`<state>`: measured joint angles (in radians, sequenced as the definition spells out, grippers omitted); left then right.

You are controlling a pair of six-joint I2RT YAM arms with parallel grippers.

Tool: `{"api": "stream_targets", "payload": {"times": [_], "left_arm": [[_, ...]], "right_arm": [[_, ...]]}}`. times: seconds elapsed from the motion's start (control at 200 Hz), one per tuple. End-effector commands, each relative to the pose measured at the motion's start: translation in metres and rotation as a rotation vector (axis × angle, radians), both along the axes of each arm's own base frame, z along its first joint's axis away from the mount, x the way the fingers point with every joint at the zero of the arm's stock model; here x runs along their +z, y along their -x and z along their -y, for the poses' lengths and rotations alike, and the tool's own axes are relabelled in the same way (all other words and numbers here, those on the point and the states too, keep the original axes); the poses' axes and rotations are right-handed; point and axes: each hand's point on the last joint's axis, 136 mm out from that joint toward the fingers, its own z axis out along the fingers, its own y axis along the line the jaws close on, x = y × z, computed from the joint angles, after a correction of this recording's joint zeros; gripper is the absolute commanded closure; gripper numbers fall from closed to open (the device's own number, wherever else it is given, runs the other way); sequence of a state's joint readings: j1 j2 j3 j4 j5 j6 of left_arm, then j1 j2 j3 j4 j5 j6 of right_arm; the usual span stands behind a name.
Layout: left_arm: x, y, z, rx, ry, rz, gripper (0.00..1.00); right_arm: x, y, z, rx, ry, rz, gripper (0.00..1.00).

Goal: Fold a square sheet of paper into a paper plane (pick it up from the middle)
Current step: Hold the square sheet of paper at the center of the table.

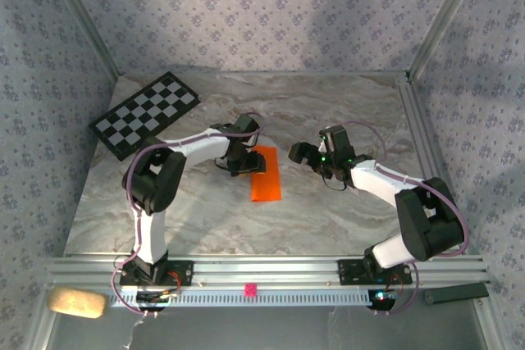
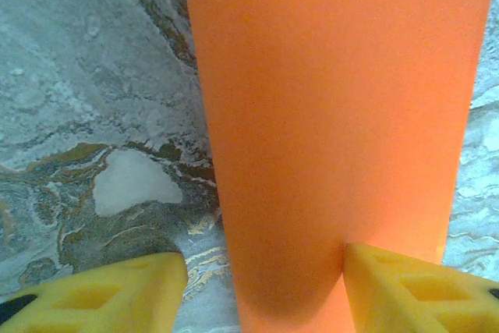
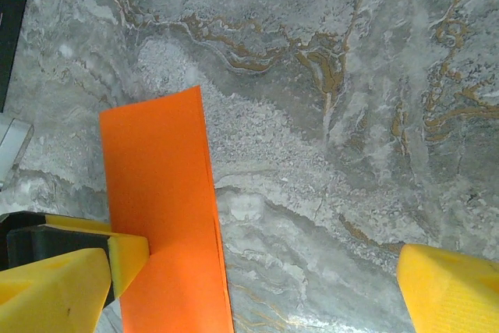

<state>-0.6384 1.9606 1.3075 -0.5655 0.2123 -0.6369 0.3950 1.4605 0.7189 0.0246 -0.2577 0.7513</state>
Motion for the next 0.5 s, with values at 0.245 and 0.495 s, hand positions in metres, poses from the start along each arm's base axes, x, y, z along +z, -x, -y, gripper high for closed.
{"api": "stream_targets", "payload": {"times": [0.245, 0.495], "left_arm": [[-0.049, 0.0137, -0.029, 0.039, -0.176, -0.084, 0.41], [-0.0494, 0.0133, -0.0296, 0.042, -0.18, -0.084, 0.41]], "right_arm": [[0.0014, -0.001, 0.0065, -0.012, 0.025, -0.005, 0.03], [0.0015, -0.0014, 0.0072, -0.017, 0.022, -0.006, 0.03]]}}
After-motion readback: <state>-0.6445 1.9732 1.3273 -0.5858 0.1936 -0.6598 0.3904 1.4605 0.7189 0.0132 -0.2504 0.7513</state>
